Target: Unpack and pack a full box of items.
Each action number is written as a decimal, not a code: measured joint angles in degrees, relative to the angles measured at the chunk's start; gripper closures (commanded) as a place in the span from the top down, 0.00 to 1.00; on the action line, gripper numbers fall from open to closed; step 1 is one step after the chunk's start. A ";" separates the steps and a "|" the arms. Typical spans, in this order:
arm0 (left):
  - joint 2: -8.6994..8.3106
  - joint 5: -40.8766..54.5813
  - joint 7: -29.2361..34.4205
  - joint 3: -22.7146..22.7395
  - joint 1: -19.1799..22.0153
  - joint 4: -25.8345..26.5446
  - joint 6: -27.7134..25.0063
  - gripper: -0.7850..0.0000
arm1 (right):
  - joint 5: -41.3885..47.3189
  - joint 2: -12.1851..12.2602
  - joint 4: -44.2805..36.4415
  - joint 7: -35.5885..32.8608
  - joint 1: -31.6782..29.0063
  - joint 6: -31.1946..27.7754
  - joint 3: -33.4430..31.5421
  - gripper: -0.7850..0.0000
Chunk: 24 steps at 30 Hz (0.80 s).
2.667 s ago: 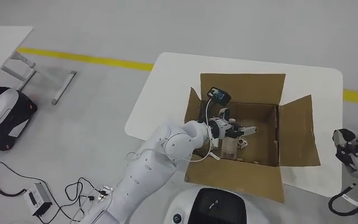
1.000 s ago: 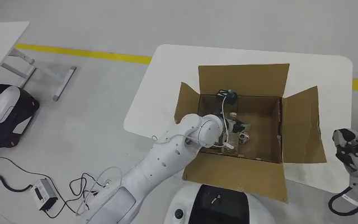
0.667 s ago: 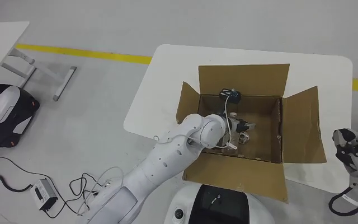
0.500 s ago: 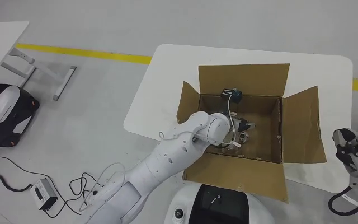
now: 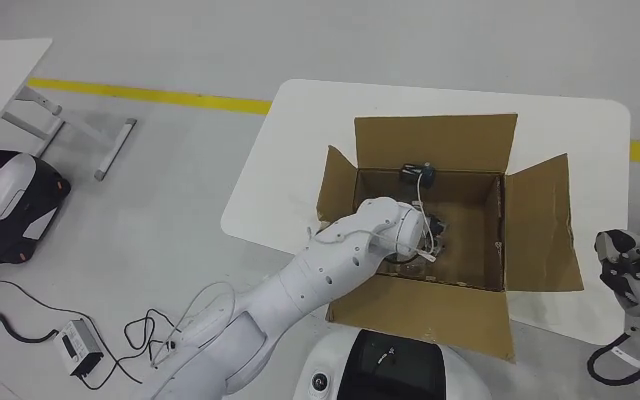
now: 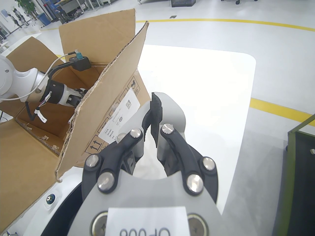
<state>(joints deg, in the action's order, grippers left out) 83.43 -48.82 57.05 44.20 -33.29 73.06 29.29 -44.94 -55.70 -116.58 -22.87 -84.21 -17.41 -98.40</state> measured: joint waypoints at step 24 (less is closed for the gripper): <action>2.16 -0.54 -0.04 0.09 0.63 -5.62 -0.03 0.70 | 0.00 0.00 0.00 0.00 0.00 0.00 0.00 0.00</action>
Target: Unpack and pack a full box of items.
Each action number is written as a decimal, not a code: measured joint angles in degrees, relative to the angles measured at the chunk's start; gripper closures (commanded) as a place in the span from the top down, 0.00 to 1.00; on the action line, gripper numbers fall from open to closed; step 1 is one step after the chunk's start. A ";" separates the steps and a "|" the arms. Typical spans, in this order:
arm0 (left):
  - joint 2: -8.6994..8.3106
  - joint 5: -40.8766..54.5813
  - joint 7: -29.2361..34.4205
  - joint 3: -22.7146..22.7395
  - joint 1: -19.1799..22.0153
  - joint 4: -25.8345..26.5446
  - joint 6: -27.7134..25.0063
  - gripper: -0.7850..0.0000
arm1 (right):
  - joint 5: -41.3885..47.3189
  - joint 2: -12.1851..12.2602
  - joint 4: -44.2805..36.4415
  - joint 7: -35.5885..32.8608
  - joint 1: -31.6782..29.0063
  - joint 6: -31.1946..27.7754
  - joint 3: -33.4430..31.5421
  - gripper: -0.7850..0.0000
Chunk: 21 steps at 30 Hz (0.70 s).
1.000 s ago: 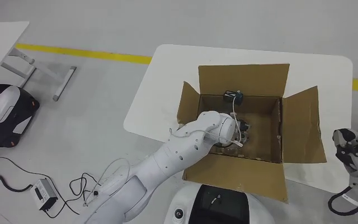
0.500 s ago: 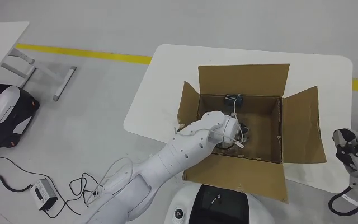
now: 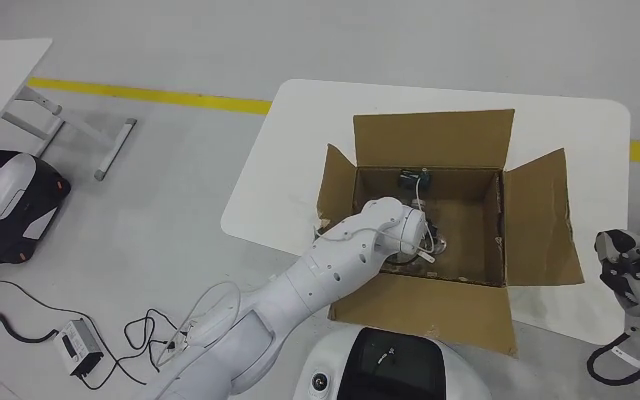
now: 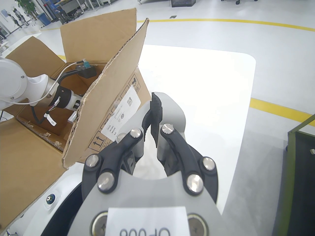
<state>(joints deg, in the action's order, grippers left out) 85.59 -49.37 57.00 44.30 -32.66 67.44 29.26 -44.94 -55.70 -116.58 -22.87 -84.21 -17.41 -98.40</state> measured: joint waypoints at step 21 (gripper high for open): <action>1.03 -3.08 1.41 0.91 -0.30 -1.17 0.28 0.38 | 0.00 0.00 0.00 0.00 0.00 0.00 0.00 0.00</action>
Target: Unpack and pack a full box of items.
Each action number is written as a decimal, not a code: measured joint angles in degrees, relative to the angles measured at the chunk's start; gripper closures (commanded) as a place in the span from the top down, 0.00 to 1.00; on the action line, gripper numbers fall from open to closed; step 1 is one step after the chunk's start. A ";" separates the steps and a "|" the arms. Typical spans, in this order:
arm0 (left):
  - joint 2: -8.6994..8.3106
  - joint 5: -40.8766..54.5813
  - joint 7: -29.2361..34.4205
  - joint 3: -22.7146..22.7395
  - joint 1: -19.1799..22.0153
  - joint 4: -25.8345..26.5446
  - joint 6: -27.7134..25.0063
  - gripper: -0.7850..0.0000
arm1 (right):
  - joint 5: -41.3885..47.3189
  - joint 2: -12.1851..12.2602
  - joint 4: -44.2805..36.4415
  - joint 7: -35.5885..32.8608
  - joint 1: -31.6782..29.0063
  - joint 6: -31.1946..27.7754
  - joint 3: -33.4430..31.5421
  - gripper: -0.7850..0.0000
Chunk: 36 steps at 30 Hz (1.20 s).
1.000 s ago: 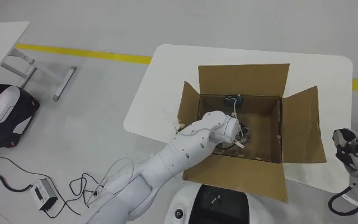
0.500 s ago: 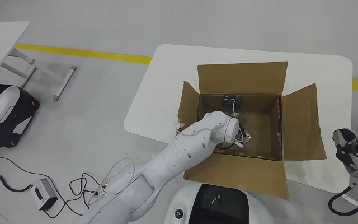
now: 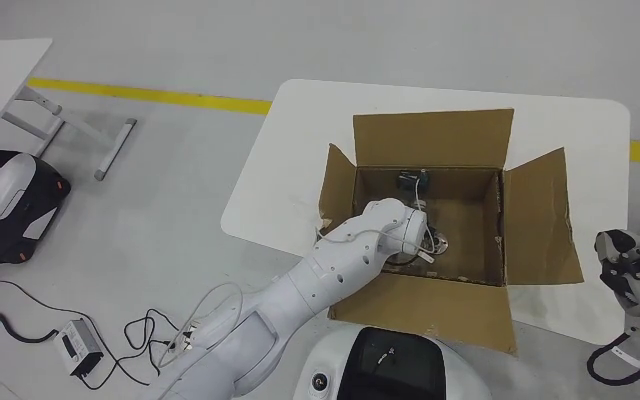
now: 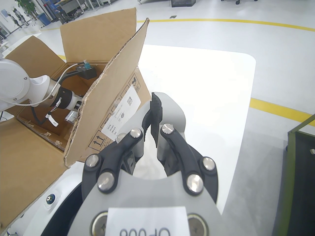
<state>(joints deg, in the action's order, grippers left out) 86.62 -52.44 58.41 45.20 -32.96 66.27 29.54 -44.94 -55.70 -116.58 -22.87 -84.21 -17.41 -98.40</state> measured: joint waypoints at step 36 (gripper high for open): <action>-2.16 -5.50 10.78 10.76 -6.90 25.44 -3.03 0.00 | 37.21 0.08 1.66 -10.40 0.09 -7.89 -3.52 1.00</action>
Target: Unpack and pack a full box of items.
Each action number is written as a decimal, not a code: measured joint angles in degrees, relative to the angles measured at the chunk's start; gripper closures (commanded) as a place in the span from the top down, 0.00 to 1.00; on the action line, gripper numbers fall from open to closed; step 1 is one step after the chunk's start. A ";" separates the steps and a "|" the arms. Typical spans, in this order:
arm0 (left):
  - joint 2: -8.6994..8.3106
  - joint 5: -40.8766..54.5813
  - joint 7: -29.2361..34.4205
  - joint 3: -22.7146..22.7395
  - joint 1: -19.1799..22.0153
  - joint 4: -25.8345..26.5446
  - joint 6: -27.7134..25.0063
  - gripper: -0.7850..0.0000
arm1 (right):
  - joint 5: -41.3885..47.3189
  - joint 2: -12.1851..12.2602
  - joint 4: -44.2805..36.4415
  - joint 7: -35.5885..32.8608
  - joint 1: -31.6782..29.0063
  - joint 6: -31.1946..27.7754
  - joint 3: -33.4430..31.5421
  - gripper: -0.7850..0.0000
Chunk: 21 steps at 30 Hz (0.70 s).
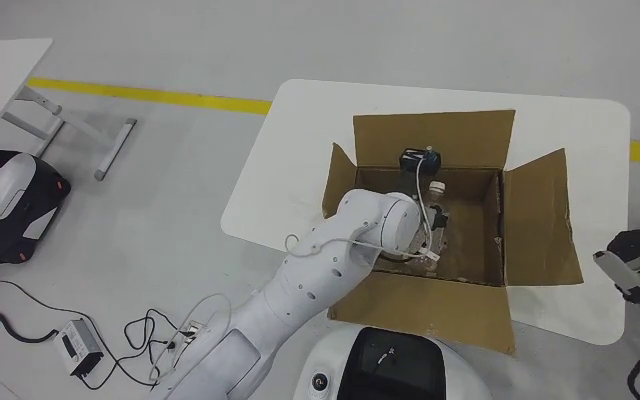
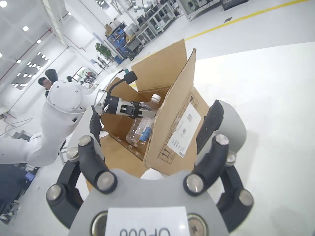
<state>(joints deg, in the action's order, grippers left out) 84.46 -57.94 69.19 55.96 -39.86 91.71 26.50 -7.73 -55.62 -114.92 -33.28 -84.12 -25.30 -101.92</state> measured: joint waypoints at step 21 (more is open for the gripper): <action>-0.28 -1.64 0.63 1.51 -2.46 3.49 0.41 0.00 | -8.34 -0.05 0.57 -2.05 1.36 5.43 6.94 0.00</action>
<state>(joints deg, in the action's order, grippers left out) 84.18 -59.57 69.82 57.47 -42.32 95.20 26.91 -16.07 -55.68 -114.35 -35.33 -82.76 -19.87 -94.98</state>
